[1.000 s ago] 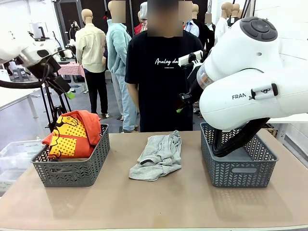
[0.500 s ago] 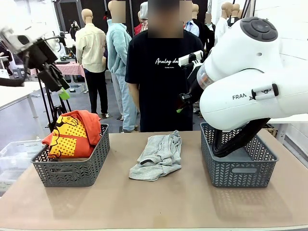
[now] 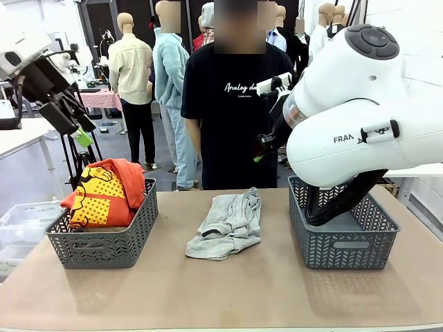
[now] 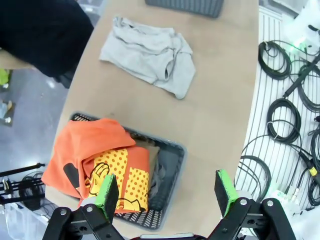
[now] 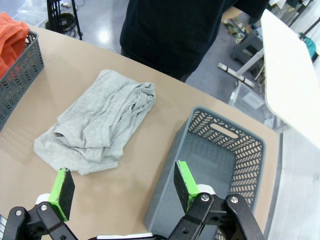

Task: Sort the tops and bottoms.
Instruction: Lift clothes from the center of the table with your right hand.

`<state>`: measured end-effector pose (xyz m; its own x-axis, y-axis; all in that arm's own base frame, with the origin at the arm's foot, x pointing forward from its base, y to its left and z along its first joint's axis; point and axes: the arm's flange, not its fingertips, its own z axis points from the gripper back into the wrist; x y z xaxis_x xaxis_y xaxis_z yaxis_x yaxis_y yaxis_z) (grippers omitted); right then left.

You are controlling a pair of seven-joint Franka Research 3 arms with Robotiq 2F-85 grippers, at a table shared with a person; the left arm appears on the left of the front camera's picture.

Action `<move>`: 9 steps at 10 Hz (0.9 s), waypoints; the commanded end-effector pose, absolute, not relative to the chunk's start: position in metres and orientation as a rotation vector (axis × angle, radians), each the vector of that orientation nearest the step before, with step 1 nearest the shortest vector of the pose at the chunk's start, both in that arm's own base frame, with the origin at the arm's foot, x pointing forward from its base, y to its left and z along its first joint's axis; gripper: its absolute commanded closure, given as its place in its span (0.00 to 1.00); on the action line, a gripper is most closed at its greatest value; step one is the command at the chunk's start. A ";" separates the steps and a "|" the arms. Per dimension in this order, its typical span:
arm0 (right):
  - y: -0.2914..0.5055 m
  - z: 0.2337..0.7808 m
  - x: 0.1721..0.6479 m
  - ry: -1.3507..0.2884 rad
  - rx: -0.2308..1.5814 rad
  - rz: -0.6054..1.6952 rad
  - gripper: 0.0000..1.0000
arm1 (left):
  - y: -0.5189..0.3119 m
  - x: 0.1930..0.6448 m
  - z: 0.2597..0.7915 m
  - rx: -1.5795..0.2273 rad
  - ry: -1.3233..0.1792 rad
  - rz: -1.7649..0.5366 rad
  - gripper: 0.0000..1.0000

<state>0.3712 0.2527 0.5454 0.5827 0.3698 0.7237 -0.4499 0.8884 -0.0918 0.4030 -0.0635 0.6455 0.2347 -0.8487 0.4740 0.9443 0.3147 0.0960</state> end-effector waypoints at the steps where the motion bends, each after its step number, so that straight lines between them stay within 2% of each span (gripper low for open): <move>1: 0.252 0.543 0.371 -0.826 0.114 0.485 0.00 | -0.069 0.406 0.639 -0.274 -0.561 -1.236 0.00; 2: 0.252 0.543 0.371 -0.826 0.114 0.485 0.00 | -0.065 0.413 0.639 -0.226 -0.564 -1.199 0.00; 4: 0.253 0.545 0.371 -0.819 0.105 0.479 0.00 | -0.065 0.406 0.643 -0.243 -0.506 -1.235 0.00; 5: 0.288 0.548 0.376 -0.760 0.081 0.594 0.00 | -0.065 0.406 0.643 -0.243 -0.506 -1.235 0.00; 9: 0.389 0.503 0.461 -0.652 0.155 0.823 0.00 | -0.065 0.406 0.643 -0.243 -0.506 -1.235 0.00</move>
<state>0.4196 0.3702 0.5021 0.5253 0.5869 0.6161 -0.6878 0.7192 -0.0986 0.4076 -0.0670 0.6420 0.2400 -0.8334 0.4978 0.9403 0.3270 0.0942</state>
